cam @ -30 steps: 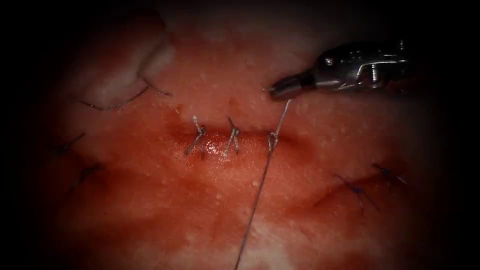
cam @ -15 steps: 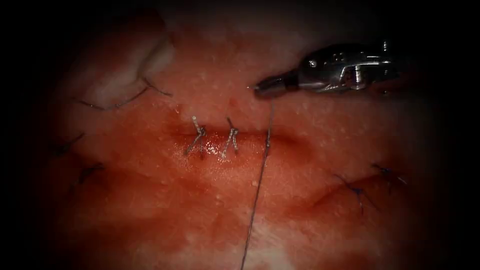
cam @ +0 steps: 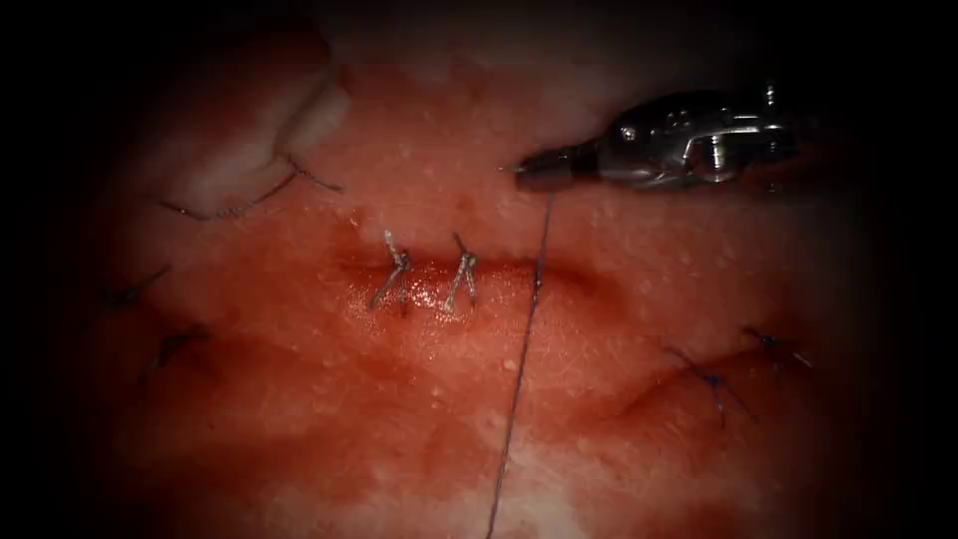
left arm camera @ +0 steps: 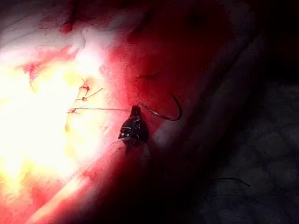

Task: Wound Closure
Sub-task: Wrap the long suture end counter-clockwise around the gripper once.

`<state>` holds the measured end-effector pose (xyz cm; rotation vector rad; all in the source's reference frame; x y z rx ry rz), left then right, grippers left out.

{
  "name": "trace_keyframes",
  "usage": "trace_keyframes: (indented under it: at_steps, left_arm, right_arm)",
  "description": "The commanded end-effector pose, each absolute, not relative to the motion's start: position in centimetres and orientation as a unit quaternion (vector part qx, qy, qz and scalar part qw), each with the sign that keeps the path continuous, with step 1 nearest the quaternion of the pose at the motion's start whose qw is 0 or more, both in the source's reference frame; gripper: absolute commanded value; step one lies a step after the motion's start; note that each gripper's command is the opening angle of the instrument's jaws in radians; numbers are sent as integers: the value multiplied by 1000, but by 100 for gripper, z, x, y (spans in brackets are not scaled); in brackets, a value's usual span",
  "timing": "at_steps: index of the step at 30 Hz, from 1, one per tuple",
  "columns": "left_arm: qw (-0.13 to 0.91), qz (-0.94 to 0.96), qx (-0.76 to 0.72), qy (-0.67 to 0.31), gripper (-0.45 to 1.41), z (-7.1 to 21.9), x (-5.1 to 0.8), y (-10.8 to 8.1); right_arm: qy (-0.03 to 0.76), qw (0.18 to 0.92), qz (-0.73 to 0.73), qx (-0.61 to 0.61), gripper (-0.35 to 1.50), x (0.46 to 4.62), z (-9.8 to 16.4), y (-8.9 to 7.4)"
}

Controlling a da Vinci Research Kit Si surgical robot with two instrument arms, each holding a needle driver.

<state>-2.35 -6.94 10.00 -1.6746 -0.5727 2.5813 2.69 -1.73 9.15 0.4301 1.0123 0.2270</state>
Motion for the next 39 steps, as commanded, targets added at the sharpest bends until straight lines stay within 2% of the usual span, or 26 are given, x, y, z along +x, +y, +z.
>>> trace_keyframes:
  at_steps: [1, 2, 3, 4, 5, 6, 7, 8, 10, 15, 18, 21, 24, 26, 28, 29, 30, 31, 32, 33, 34, 35, 36, 37, 39]
  left_arm:
    - [9, 825, -535, -184, -45, 1002, -239, -701]
    - [12, 826, -534, -181, -45, 1000, -236, -695]
    - [16, 828, -532, -176, -45, 998, -232, -686]
    - [25, 831, -529, -170, -45, 996, -225, -671]
    - [25, 831, -529, -170, -45, 996, -225, -671]
    - [37, 836, -524, -160, -45, 995, -215, -652]
    - [37, 836, -524, -160, -45, 995, -215, -652]
    - [46, 840, -519, -151, -45, 995, -206, -634]
    - [48, 844, -516, -139, -45, 996, -199, -617]
    - [50, 852, -508, -115, -45, 992, -188, -567]
    - [49, 861, -498, -93, -45, 991, -184, -531]
    - [47, 865, -493, -82, -45, 991, -182, -511]
    - [46, 871, -484, -69, -45, 990, -179, -480]
    - [50, 872, -482, -60, -45, 989, -179, -469]
    - [51, 874, -481, -58, -45, 988, -180, -467]
    - [50, 872, -484, -58, -45, 987, -182, -463]
    - [50, 870, -486, -57, -45, 986, -183, -461]
    - [47, 870, -489, -56, -45, 984, -183, -456]
    - [47, 870, -489, -56, -45, 984, -183, -456]
    - [49, 869, -490, -56, -45, 982, -183, -453]
    - [48, 866, -494, -53, -45, 977, -182, -441]
    - [48, 866, -494, -53, -45, 977, -182, -441]
    - [47, 866, -496, -52, -45, 973, -182, -430]
    - [47, 866, -496, -52, -45, 973, -182, -430]
    - [50, 863, -501, -50, -45, 969, -186, -409]
  right_arm:
    - [485, 843, 107, 207, -35, 274, 917, -180]
    - [490, 839, 111, 212, -35, 272, 914, -183]
    - [495, 833, 129, 213, -5, 268, 910, -185]
    - [506, 827, 150, 194, 56, 259, 902, -185]
    - [506, 827, 150, 194, 56, 259, 902, -185]
    - [516, 820, 178, 170, 96, 244, 890, -182]
    - [516, 820, 178, 170, 96, 244, 890, -182]
    - [522, 815, 202, 153, 113, 229, 880, -179]
    - [519, 812, 225, 140, 120, 210, 868, -177]
    - [500, 816, 265, 119, 120, 174, 841, -185]
    - [506, 807, 280, 120, 116, 166, 827, -196]
    - [512, 801, 287, 121, 115, 165, 819, -202]
    - [529, 786, 295, 127, 106, 173, 801, -215]
    - [541, 780, 285, 132, 93, 186, 795, -221]
    - [545, 779, 279, 136, 89, 193, 793, -224]
    - [558, 773, 263, 150, 73, 214, 792, -231]
    - [564, 770, 254, 156, 64, 226, 792, -235]
    - [573, 767, 237, 165, 32, 247, 796, -242]
    - [573, 767, 237, 165, 32, 247, 796, -242]
    - [576, 765, 233, 169, 21, 256, 798, -246]
    - [585, 762, 217, 174, -10, 288, 809, -256]
    - [585, 762, 217, 174, -10, 288, 809, -256]
    - [590, 761, 206, 176, -15, 307, 819, -261]
    - [590, 761, 206, 176, -15, 307, 819, -261]
    - [593, 762, 192, 175, -15, 335, 835, -272]
